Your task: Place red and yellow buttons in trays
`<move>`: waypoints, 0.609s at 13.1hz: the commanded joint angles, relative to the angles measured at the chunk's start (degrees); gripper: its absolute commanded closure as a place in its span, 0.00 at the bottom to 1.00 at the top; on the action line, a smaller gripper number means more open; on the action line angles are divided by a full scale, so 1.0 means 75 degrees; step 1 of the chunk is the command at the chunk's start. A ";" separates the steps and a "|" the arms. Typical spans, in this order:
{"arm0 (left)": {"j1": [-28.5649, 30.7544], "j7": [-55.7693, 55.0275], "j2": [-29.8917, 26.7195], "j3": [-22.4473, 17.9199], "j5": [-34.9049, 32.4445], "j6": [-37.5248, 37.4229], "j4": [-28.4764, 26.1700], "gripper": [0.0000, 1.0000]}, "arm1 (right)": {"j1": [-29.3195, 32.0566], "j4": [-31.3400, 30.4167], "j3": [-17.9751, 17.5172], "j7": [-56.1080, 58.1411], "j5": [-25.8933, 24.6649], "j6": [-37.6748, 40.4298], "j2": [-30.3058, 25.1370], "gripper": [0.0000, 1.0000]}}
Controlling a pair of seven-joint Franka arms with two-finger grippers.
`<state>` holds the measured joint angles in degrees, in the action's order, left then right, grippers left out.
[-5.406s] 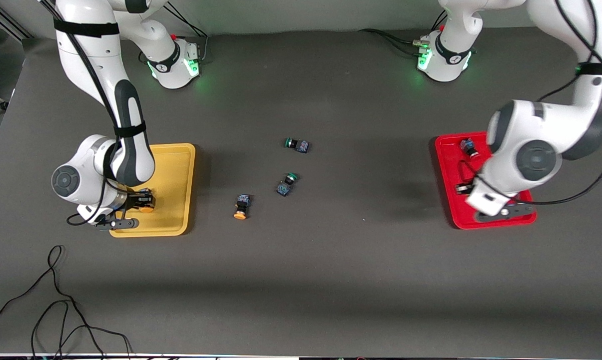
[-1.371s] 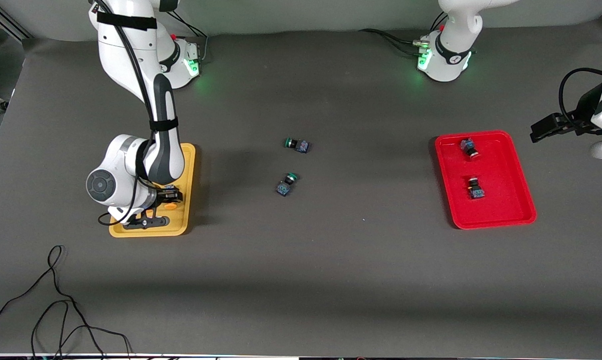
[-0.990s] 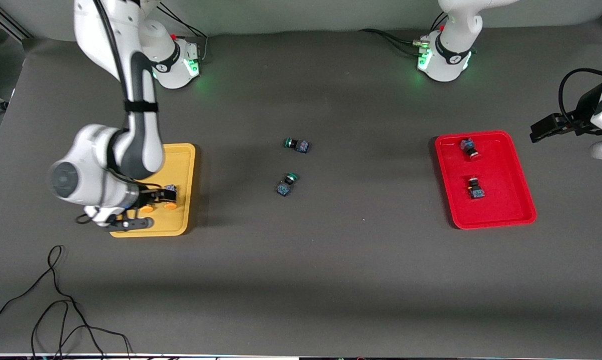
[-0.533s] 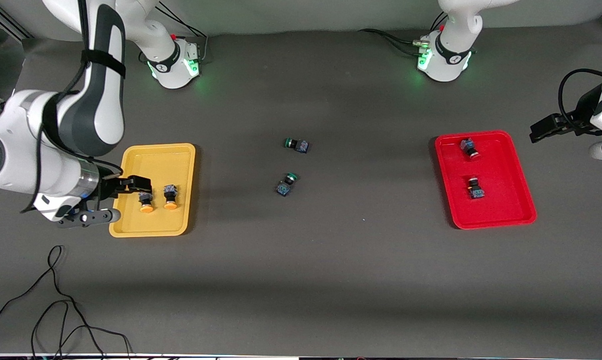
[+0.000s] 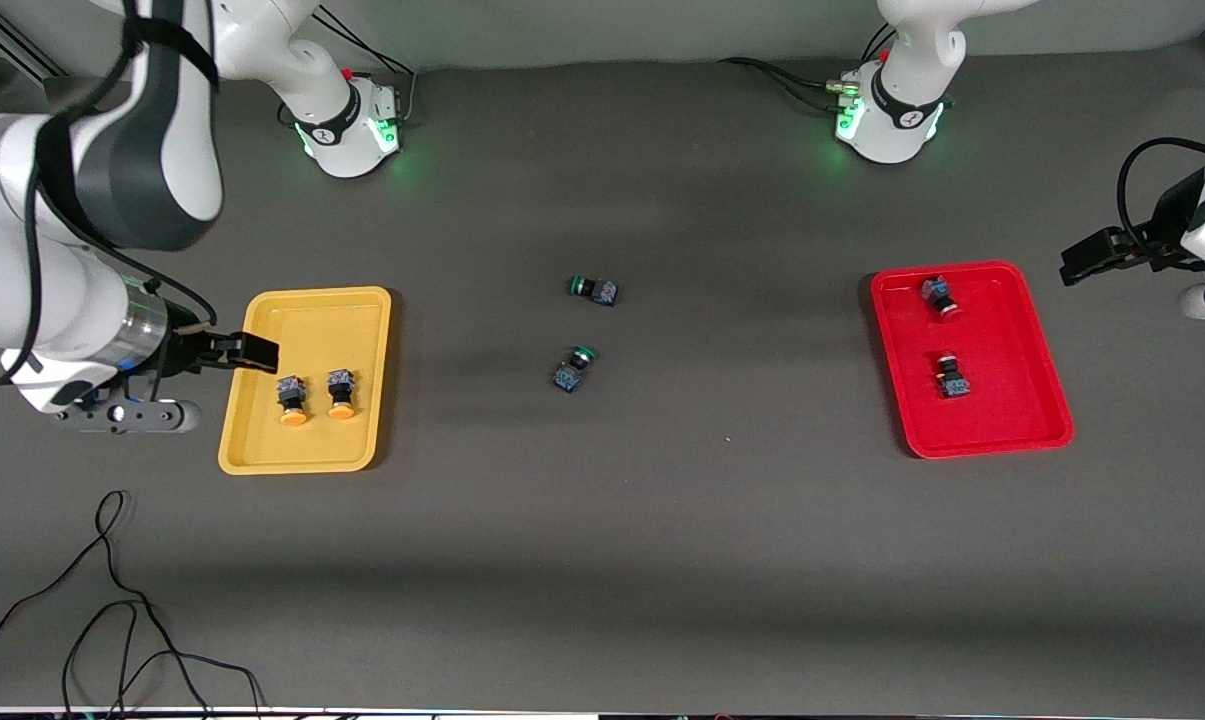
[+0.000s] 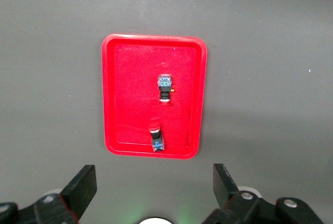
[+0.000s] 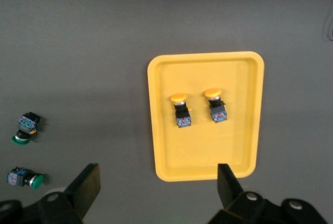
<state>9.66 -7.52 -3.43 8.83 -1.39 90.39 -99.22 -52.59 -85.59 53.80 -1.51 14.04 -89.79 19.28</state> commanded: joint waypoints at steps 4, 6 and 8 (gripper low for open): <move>0.0024 0.0147 -0.0046 0.0006 0.0057 -0.0158 -0.0013 0.00 | 0.3640 -0.0493 -0.3826 -0.0432 -0.1249 0.0019 -0.1678 0.00; 0.0024 0.0147 -0.0046 0.0006 0.0057 -0.0158 -0.0013 0.00 | 0.5106 -0.0762 -0.5244 -0.0432 -0.1542 0.0019 -0.2111 0.00; 0.0024 0.0147 -0.0046 0.0006 0.0057 -0.0170 -0.0013 0.00 | 0.6361 -0.1066 -0.6360 -0.0432 -0.1591 -0.0086 -0.2499 0.00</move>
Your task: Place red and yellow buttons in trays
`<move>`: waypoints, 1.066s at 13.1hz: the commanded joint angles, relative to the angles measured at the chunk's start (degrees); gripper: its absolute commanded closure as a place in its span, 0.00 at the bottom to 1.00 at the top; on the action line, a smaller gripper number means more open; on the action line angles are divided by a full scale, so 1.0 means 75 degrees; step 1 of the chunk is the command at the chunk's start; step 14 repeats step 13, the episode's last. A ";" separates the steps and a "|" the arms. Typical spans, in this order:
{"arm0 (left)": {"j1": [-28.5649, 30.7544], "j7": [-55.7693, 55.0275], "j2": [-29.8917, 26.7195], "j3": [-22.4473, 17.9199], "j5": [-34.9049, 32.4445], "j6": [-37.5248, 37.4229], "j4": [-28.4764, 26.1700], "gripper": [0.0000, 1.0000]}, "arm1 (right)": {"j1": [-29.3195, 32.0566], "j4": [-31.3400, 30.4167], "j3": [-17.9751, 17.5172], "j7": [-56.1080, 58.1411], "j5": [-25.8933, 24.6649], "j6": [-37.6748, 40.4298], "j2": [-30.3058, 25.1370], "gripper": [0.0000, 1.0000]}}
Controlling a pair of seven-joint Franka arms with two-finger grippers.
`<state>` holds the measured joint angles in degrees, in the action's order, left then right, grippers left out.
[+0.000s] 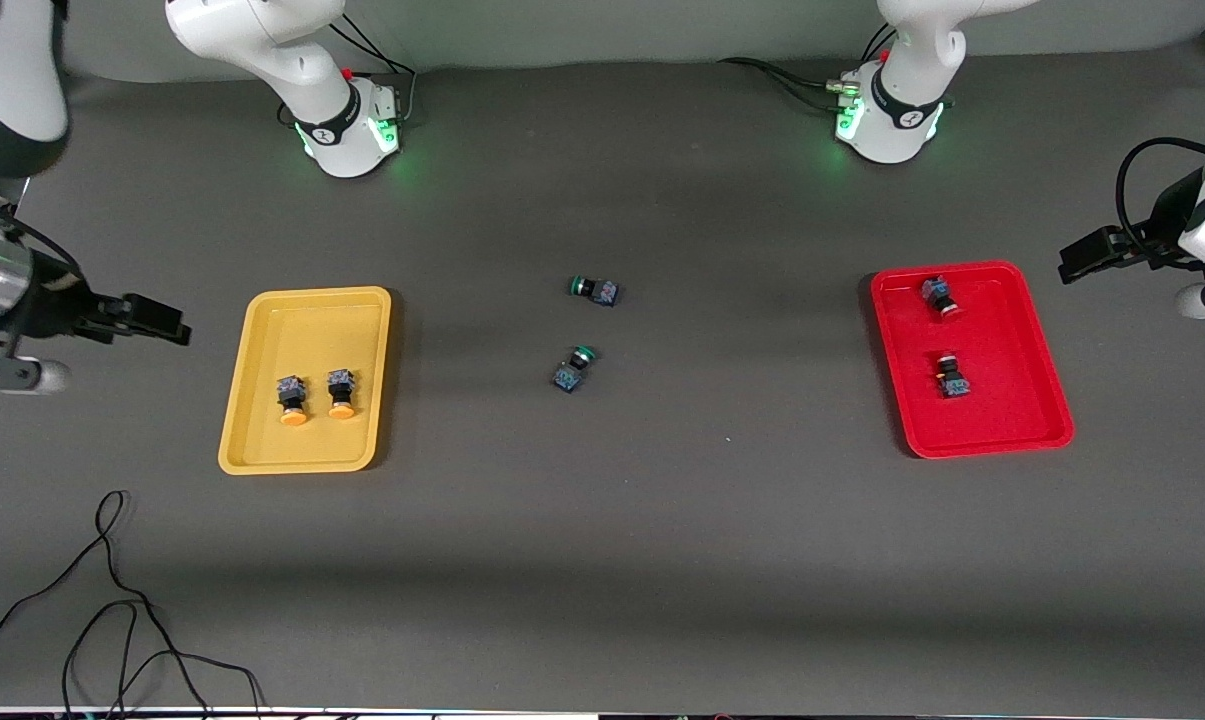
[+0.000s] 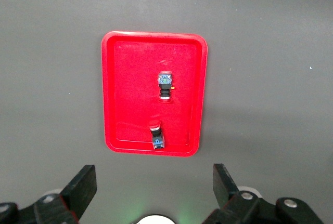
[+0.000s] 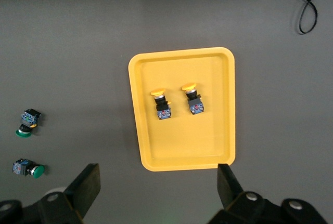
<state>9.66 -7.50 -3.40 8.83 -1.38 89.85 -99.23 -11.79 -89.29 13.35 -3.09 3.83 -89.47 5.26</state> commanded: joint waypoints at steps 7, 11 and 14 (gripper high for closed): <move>0.0036 0.0144 -0.0062 0.0006 0.0055 -0.0097 -0.0012 0.00 | 0.1642 -0.0763 -0.1581 -0.0127 -0.0498 -0.0176 -0.0913 0.00; 0.0036 0.0144 -0.0062 0.0006 0.0055 -0.0109 -0.0012 0.00 | 0.1631 -0.0740 -0.1581 -0.0127 -0.0581 -0.0153 -0.0901 0.00; 0.0036 0.0144 -0.0062 0.0006 0.0055 -0.0109 0.0000 0.00 | 0.1631 -0.0740 -0.1569 -0.0127 -0.0581 -0.0141 -0.0901 0.00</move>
